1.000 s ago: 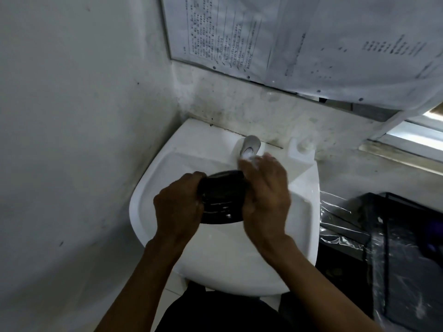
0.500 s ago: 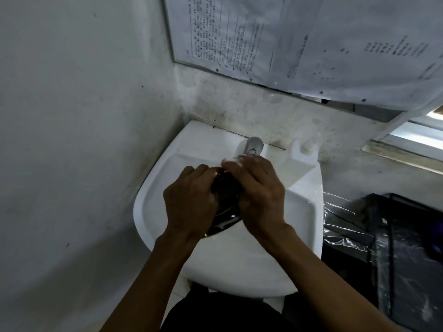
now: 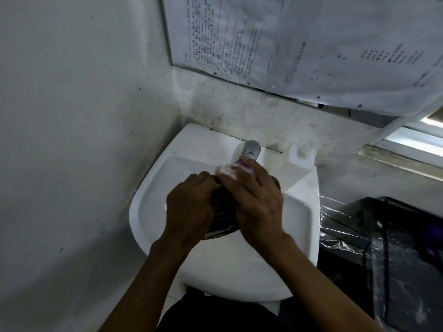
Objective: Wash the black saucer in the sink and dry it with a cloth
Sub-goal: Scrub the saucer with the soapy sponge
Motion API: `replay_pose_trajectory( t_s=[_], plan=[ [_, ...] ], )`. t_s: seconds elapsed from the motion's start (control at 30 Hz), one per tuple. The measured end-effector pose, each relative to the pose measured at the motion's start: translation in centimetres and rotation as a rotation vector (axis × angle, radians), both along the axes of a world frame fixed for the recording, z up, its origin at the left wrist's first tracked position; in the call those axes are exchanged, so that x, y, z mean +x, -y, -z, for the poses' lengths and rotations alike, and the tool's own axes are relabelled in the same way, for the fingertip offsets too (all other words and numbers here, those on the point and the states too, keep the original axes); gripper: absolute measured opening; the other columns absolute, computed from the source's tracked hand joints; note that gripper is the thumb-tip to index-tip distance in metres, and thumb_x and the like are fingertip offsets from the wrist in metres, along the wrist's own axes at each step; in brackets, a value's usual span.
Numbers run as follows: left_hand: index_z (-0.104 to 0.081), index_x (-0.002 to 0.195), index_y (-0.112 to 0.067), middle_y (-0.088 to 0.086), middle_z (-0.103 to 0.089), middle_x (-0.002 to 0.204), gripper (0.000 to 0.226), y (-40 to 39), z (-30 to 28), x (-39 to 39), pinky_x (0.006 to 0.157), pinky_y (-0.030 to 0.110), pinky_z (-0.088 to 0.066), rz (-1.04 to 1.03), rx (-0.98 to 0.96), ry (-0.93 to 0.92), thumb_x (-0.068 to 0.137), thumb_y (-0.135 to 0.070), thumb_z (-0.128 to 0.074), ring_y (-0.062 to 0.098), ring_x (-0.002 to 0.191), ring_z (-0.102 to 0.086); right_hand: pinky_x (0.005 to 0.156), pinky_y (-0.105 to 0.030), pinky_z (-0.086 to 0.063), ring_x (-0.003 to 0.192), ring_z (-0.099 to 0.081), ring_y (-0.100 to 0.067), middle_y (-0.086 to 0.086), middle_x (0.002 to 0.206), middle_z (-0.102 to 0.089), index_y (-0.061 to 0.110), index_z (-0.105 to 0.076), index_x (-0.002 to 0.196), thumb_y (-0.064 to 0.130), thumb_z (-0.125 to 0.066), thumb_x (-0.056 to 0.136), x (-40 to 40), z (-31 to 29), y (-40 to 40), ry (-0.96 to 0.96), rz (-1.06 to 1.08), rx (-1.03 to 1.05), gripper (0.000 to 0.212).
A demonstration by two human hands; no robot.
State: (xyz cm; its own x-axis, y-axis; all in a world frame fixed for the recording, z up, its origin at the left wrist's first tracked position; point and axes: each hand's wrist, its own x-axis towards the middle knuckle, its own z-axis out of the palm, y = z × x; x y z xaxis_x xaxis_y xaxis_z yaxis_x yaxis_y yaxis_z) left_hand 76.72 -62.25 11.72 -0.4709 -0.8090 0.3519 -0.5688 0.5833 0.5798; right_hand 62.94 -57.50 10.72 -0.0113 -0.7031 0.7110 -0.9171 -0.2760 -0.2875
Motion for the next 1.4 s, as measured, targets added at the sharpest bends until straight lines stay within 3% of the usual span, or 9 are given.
replay_pose_trajectory(
  t_s=[0.13, 0.3, 0.43, 0.53, 0.67, 0.83, 0.97, 1.17, 1.4],
  plan=[
    [-0.073, 0.094, -0.006, 0.006, -0.07, 0.078, 0.031, 0.5, -0.7, 0.4, 0.049, 0.03, -0.051, -0.016, -0.079, 0.066, 0.084, -0.027, -0.052, 0.019, 0.065, -0.062, 0.096, -0.049, -0.049, 0.11, -0.064, -0.031, -0.012, 0.111, -0.071, 0.001, -0.073, 0.108, -0.02, -0.06, 0.079, -2.4, 0.7, -0.7, 0.267, 0.133, 0.05, 0.039],
    [-0.072, 0.09, -0.006, 0.008, -0.071, 0.077, 0.033, 0.8, -1.0, -0.5, 0.053, 0.035, -0.056, 0.033, -0.044, 0.045, 0.085, -0.03, -0.049, 0.022, 0.063, -0.064, 0.097, -0.043, -0.051, 0.105, -0.066, -0.03, -0.013, 0.107, -0.072, 0.0, -0.075, 0.103, -0.014, -0.062, 0.082, -0.7, -0.6, 0.0, 0.15, -0.016, 0.006, 0.028],
    [-0.069, 0.117, -0.011, 0.003, -0.073, 0.106, 0.029, 1.4, -0.1, 1.6, 0.08, 0.032, -0.058, -0.103, 0.091, -0.086, 0.088, -0.012, -0.064, 0.017, 0.095, -0.069, 0.089, -0.044, -0.053, 0.101, -0.068, -0.021, -0.007, 0.102, -0.074, 0.005, -0.075, 0.102, -0.019, -0.061, 0.08, -3.5, -0.1, -1.0, 0.665, 0.17, 0.049, 0.035],
    [-0.07, 0.112, -0.012, 0.0, -0.074, 0.096, 0.02, 1.7, 0.8, 2.3, 0.072, 0.029, -0.058, -0.147, 0.18, -0.165, 0.095, -0.014, -0.059, 0.014, 0.089, -0.07, 0.085, -0.037, -0.055, 0.091, -0.069, -0.015, -0.006, 0.097, -0.074, 0.005, -0.075, 0.101, -0.011, -0.067, 0.082, -4.1, -0.4, -1.4, 0.931, 0.27, 0.082, 0.026],
    [-0.069, 0.103, -0.009, 0.002, -0.072, 0.088, 0.02, 1.2, 0.2, 1.6, 0.067, 0.031, -0.056, -0.11, 0.122, -0.141, 0.092, -0.013, -0.053, 0.018, 0.08, -0.068, 0.079, -0.035, -0.052, 0.087, -0.064, -0.019, -0.002, 0.095, -0.07, 0.01, -0.074, 0.103, -0.008, -0.064, 0.081, -2.7, -0.2, -1.3, 0.602, 0.414, 0.033, 0.03],
    [-0.069, 0.085, -0.004, 0.01, -0.071, 0.074, 0.035, 0.5, -1.1, -0.6, 0.053, 0.037, -0.057, 0.028, -0.086, 0.022, 0.084, -0.034, -0.052, 0.025, 0.06, -0.066, 0.092, -0.045, -0.054, 0.11, -0.065, -0.035, -0.013, 0.11, -0.073, 0.004, -0.076, 0.103, 0.008, -0.05, 0.099, 1.5, -1.5, -0.2, 0.077, 0.138, -0.038, 0.026],
    [-0.072, 0.089, -0.008, 0.005, -0.071, 0.075, 0.034, 0.1, -1.4, -0.1, 0.051, 0.036, -0.052, -0.038, -0.091, 0.079, 0.087, -0.031, -0.046, 0.022, 0.061, -0.064, 0.099, -0.046, -0.049, 0.118, -0.061, -0.028, -0.009, 0.119, -0.07, 0.005, -0.072, 0.114, -0.015, -0.063, 0.082, -2.3, 0.6, -0.6, 0.194, 0.19, 0.034, 0.039],
    [-0.07, 0.083, -0.007, 0.005, -0.07, 0.068, 0.021, -0.3, -1.4, -1.2, 0.051, 0.033, -0.053, 0.015, -0.092, 0.054, 0.084, -0.024, -0.058, 0.021, 0.054, -0.063, 0.095, -0.044, -0.052, 0.111, -0.065, -0.028, -0.011, 0.112, -0.072, 0.003, -0.076, 0.104, -0.004, -0.065, 0.089, 0.4, -0.7, 0.1, 0.078, 0.068, -0.036, 0.02],
    [-0.068, 0.116, -0.013, 0.002, -0.074, 0.102, 0.033, 0.6, 0.1, 1.5, 0.079, 0.037, -0.059, -0.103, 0.129, -0.08, 0.083, -0.016, -0.064, 0.018, 0.092, -0.07, 0.085, -0.036, -0.056, 0.094, -0.071, -0.014, -0.004, 0.097, -0.076, 0.004, -0.076, 0.099, -0.018, -0.063, 0.081, -3.5, -1.2, -1.4, 0.88, 0.228, 0.009, 0.031]
  ],
)
